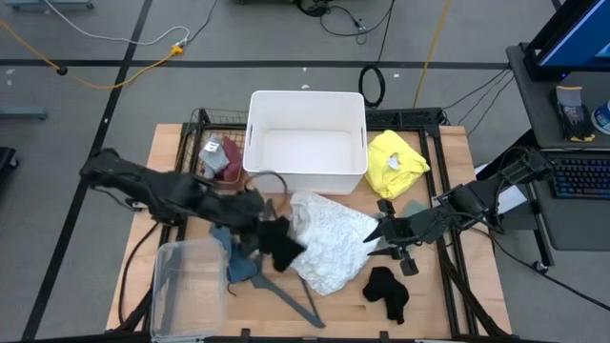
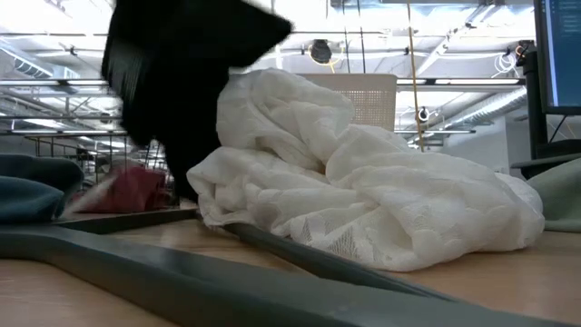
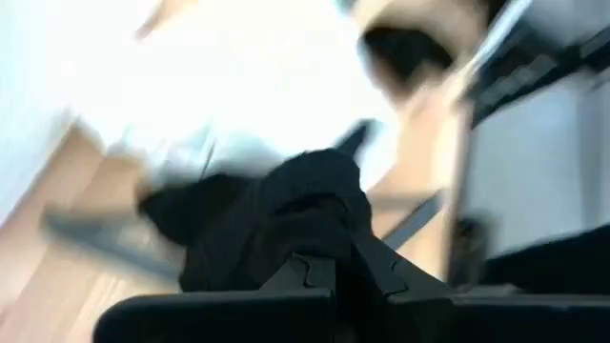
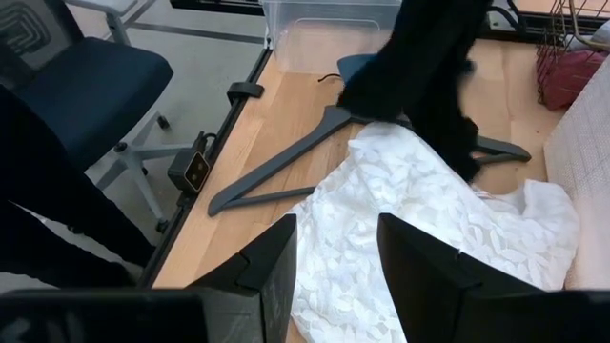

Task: Pick & Place Cloths
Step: Put the black underwear into the brown basket

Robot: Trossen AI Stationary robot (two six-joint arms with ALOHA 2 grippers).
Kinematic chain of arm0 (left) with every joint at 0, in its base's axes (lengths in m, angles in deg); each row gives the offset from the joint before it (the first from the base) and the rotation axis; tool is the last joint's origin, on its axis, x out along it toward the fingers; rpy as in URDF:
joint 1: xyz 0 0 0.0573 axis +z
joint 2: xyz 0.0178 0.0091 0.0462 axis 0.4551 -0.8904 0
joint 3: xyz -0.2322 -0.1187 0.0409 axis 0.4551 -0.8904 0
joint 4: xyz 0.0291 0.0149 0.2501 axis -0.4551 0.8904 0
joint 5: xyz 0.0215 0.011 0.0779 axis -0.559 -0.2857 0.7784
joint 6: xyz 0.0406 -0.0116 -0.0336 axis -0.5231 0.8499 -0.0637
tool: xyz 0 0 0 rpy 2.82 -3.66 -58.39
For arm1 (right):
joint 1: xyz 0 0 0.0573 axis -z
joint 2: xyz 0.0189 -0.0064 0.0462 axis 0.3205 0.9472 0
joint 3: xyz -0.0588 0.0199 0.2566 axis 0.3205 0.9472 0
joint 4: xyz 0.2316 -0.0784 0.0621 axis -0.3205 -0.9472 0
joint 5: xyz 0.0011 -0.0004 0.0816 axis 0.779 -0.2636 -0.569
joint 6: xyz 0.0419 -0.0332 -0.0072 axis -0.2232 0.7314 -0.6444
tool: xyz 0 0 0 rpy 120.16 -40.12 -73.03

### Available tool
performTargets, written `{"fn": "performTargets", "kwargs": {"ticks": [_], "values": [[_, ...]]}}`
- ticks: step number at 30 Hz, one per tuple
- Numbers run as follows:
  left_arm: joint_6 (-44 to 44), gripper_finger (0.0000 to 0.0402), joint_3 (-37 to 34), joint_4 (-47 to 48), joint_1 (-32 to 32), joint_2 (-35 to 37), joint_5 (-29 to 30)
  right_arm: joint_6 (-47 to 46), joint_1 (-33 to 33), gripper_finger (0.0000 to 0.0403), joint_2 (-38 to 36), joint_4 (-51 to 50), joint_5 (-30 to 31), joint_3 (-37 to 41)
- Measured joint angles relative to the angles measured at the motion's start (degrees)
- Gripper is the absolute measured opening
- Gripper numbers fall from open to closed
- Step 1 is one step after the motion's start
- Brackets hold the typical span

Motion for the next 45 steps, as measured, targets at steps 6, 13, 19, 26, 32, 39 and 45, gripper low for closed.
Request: {"fn": "performTargets", "kwargs": {"ticks": [6, 13, 19, 26, 32, 39, 45], "values": [[-7.17, 0.0000, 0.05, -15.63, -0.11, 6.38, 1.81, -0.08, 0.00, 0.0141, 0.00, -0.04, 0.00, 0.00], [-17.48, 0.0000, 0.07, -35.93, -0.37, 8.76, 1.87, -0.15, -0.02, 0.0141, 0.00, -0.02, 0.00, 0.01], [-23.14, 0.0000, 0.07, -52.77, -0.35, 8.62, -6.88, -0.16, -0.02, 0.0141, 0.00, -0.02, 0.00, 0.01], [-25.92, 0.0000, 0.09, -62.05, -1.09, 8.32, -16.20, -0.17, -0.02, 0.0141, 0.02, -0.02, 0.00, 0.01], [-28.13, 0.0000, 0.09, -63.50, -1.96, 8.31, -21.42, -0.17, -0.02, 0.0141, 0.00, -0.02, 0.00, 0.01], [-28.81, 0.0000, 0.09, -63.50, -2.63, 8.31, -21.37, -0.17, -0.01, 0.0141, 0.02, -0.02, 0.00, 0.01], [-28.12, 0.0000, 0.09, -63.41, -2.63, 8.31, -12.22, -0.17, -0.01, 0.0141, 0.00, -0.03, 0.00, 0.01]]}}
